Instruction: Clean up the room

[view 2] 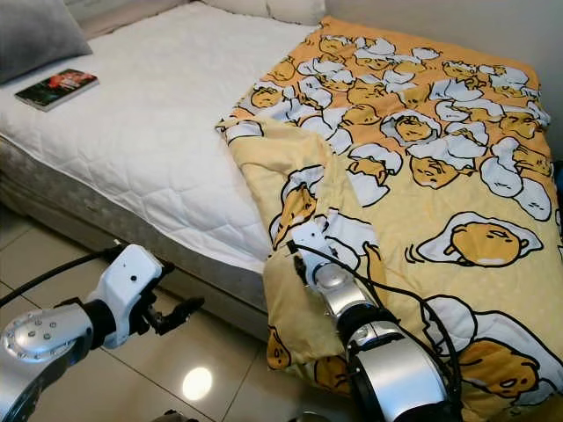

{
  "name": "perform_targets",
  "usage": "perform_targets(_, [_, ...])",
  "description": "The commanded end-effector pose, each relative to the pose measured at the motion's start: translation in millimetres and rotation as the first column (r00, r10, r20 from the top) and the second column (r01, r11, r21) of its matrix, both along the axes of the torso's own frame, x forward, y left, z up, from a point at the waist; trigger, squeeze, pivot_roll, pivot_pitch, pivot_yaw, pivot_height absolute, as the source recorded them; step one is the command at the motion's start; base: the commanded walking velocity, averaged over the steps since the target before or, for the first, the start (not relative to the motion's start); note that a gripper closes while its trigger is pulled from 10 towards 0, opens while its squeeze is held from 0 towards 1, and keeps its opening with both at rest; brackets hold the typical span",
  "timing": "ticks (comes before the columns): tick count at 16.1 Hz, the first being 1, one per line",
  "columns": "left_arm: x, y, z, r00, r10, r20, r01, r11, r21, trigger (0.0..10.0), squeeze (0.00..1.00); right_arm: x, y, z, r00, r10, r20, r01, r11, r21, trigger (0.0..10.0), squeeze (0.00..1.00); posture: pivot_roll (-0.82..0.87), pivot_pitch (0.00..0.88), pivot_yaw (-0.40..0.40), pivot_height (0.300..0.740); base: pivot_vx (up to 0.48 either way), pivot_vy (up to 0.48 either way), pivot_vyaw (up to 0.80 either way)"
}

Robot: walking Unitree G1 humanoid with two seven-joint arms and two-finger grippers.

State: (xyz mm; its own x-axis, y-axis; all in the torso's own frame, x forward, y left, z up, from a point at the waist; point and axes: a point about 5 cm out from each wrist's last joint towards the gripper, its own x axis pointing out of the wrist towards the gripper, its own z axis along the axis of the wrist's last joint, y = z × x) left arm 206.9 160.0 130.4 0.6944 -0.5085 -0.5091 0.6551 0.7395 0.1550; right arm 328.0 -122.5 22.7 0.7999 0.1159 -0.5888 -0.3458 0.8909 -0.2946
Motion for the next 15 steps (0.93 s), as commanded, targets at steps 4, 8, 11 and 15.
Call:
perform_targets(4, [-6.4,0.2,0,1.000,0.014,-0.008,-0.014,1.000,0.008,10.0,0.00,-2.2,-21.8,-4,0.988,-0.152,-0.022,0.153,0.986,0.066,0.0,0.00,0.03,0.092,-0.056,0.740,0.000,0.000,0.00])
perform_targets(8, [-4.3,-0.6,0,1.000,0.027,-0.001,-0.027,1.000,0.008,10.0,0.00,-1.0,-24.9,-2,0.985,-0.172,-0.023,0.173,0.979,0.104,0.0,0.00,0.03,0.084,-0.062,0.740,0.000,0.000,0.00])
perform_targets(11, [-2.7,-2.0,-1,0.999,0.043,0.005,-0.043,0.999,-0.002,10.0,0.00,4.6,-24.0,5,0.980,-0.199,-0.023,0.198,0.946,0.258,0.0,0.00,0.01,0.075,-0.069,0.740,0.000,0.000,0.00])
perform_targets(15, [-1.1,-5.2,-2,0.998,0.067,0.018,-0.066,0.997,-0.026,10.0,0.00,26.9,-21.3,47,0.979,-0.202,0.031,0.105,0.625,0.774,0.0,0.00,0.00,0.053,-0.085,0.740,0.000,0.000,0.00])
